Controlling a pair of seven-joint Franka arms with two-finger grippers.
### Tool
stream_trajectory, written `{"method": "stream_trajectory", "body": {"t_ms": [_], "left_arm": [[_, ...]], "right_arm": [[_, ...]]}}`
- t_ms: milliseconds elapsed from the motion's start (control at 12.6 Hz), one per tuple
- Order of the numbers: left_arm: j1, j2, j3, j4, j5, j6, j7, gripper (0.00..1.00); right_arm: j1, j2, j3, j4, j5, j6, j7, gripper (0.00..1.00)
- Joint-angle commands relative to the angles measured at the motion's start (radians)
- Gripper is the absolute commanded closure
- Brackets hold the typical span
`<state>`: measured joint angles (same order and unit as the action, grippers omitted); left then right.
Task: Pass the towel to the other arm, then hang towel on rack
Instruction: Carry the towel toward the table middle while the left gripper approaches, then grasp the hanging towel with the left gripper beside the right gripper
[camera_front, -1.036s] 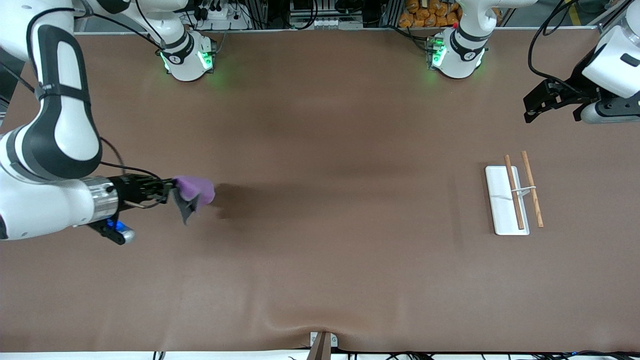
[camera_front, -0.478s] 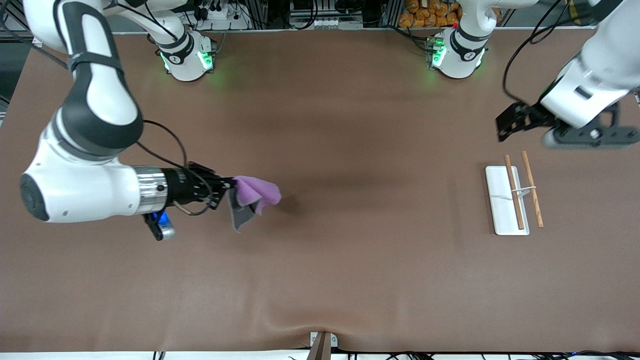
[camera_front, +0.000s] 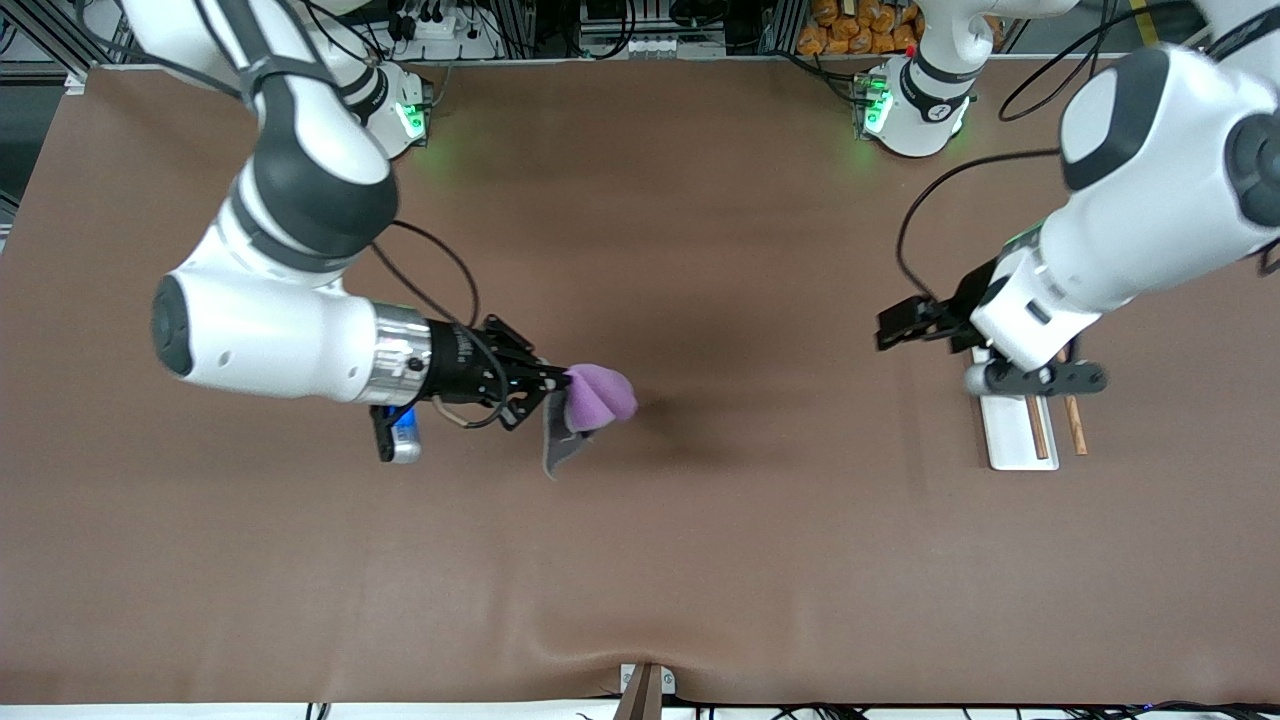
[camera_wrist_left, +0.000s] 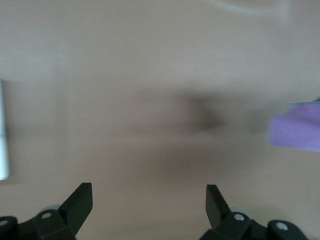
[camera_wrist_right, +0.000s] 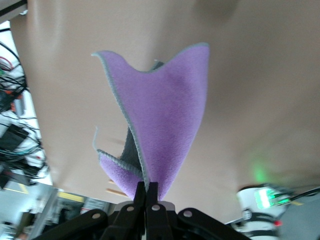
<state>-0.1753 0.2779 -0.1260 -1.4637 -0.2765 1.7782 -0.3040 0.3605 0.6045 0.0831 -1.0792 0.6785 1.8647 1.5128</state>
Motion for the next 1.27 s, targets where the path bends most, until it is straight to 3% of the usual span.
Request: {"method": "stream_trajectory", "body": {"t_ms": [0, 398, 637, 956, 1195], "left_arm": [[-0.033, 0.05, 0.002, 0.046, -0.076, 0.07, -0.056, 0.0], [-0.073, 0.099, 0.002, 0.059, -0.257, 0.272, -0.115, 0.0], [-0.082, 0.138, 0.002, 0.059, -0.361, 0.358, -0.116, 0.01], [-0.079, 0.197, 0.002, 0.129, -0.486, 0.414, -0.176, 0.13], [-0.082, 0.216, 0.0, 0.151, -0.517, 0.455, -0.26, 0.17]], "right_arm": [[0.05, -0.006, -0.005, 0.005, 0.016, 0.118, 0.156, 1.0], [0.136, 0.006, -0.009, 0.004, 0.016, 0.396, 0.372, 1.0], [0.181, 0.02, -0.011, 0.001, 0.016, 0.477, 0.406, 1.0], [0.21, 0.034, -0.013, -0.001, 0.016, 0.571, 0.494, 1.0], [0.225, 0.041, -0.014, -0.002, 0.013, 0.596, 0.515, 1.0]]}}
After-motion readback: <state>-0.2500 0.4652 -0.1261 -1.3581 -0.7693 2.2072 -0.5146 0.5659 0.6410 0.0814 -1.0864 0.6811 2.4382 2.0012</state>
